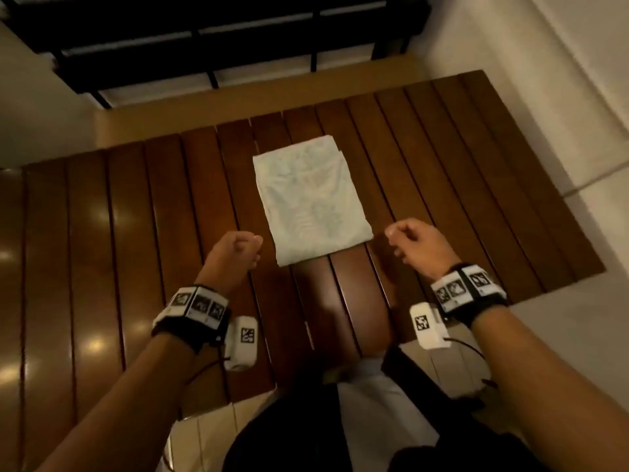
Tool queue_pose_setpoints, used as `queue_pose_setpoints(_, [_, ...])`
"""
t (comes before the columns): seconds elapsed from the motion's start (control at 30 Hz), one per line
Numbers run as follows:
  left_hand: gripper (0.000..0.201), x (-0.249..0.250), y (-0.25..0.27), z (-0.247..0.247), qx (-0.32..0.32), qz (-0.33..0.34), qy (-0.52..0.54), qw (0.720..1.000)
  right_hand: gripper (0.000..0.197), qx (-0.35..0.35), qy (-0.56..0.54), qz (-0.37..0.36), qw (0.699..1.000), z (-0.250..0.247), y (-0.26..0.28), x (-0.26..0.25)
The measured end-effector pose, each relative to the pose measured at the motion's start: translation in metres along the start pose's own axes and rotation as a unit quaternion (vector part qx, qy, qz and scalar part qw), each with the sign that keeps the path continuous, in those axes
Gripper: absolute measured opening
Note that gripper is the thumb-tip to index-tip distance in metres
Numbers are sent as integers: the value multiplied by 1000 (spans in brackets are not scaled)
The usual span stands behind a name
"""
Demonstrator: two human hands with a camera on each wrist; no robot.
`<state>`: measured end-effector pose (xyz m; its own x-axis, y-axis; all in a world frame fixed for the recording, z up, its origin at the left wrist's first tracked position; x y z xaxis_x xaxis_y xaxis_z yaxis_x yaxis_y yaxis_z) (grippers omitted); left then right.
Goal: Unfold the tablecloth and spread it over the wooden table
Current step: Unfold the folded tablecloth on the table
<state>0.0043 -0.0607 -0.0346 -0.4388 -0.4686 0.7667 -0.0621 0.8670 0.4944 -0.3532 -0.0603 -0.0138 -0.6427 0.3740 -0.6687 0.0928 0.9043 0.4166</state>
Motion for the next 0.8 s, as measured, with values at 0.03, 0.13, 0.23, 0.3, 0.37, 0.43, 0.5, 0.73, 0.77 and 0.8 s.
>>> queue_pose_setpoints(0.03, [46,3,-19,4,12,-10,-4,1000,19,15,18,-13,1000,2,-21,-13])
queue_pose_setpoints(0.13, [64,10,-58,17,21,-58,-7,998,28,-9,65,-14,998,20,-79,-49])
queue_pose_setpoints(0.23, [54,18,-78,28,47,-91,-17,995,32,-55,106,-38,992,41,-123,-69])
queue_pose_setpoints(0.3, [45,19,-89,32,63,-106,-13,992,30,-70,106,-49,991,49,-148,-66])
queue_pose_setpoints(0.37, [45,15,-103,31,88,-123,11,988,29,-85,93,-58,990,59,-170,-61])
queue_pose_setpoints(0.43, [48,13,-117,28,114,-123,19,986,28,-88,82,-75,990,66,-187,-62])
queue_pose_setpoints(0.5, [47,18,-132,20,139,-116,4,983,26,-78,69,-89,991,67,-204,-72])
queue_pose_setpoints(0.73, [32,75,-136,-6,129,-60,17,990,26,-84,53,-106,989,52,-215,-113])
queue_pose_setpoints(0.77, [30,83,-126,-10,121,-29,28,992,26,-82,33,-116,989,43,-203,-117])
queue_pose_setpoints(0.8, [28,92,-110,-12,108,1,52,993,28,-76,10,-128,989,33,-188,-120])
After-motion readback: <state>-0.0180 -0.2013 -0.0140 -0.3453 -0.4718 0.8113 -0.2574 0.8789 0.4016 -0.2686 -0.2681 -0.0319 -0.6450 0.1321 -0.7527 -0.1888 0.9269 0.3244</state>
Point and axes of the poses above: each hand's wrist, its own y-axis away from the middle knuckle, its own z-axis out of the palm, x = y × z, the point moved 7 cm from there along -y, towards the middle knuckle, and after that the axes turned 7 degrees about y, right-handed, at the moved point
